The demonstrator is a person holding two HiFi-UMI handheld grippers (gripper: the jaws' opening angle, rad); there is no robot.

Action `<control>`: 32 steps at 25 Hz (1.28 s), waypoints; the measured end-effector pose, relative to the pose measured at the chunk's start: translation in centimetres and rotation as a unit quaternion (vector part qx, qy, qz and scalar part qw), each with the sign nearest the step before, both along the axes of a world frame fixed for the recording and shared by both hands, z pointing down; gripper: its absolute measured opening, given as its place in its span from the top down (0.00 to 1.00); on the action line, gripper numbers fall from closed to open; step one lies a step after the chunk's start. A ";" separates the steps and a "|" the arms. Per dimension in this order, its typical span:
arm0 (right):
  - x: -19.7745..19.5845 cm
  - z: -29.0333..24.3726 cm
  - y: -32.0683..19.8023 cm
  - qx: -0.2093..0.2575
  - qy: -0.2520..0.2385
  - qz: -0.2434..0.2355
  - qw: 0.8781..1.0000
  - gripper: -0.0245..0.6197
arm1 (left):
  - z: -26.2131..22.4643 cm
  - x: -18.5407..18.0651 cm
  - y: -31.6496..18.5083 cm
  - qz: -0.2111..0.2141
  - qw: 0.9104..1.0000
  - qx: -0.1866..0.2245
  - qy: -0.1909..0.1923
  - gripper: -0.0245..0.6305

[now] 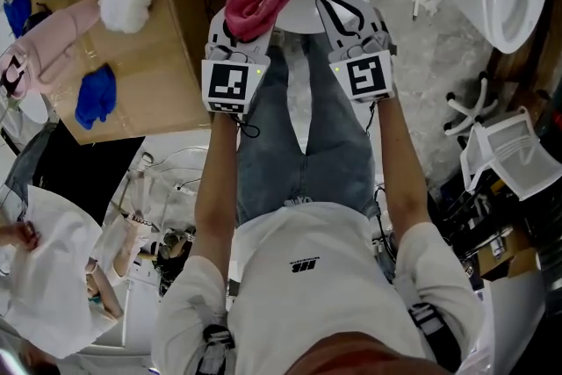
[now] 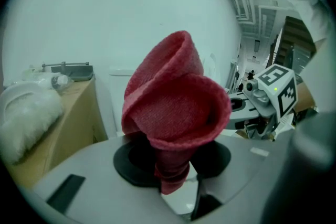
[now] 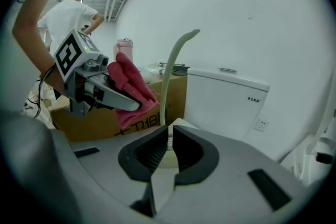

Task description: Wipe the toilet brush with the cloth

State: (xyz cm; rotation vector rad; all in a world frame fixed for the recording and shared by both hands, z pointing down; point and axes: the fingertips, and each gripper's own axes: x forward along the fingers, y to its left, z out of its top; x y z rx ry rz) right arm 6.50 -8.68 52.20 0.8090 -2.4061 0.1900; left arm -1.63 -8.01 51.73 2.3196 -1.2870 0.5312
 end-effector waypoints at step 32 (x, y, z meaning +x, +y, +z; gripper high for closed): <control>-5.0 12.7 -3.3 -0.016 0.024 -0.081 0.996 0.84 | 8.5 1.4 -3.5 -0.008 1.000 0.004 0.005 0.67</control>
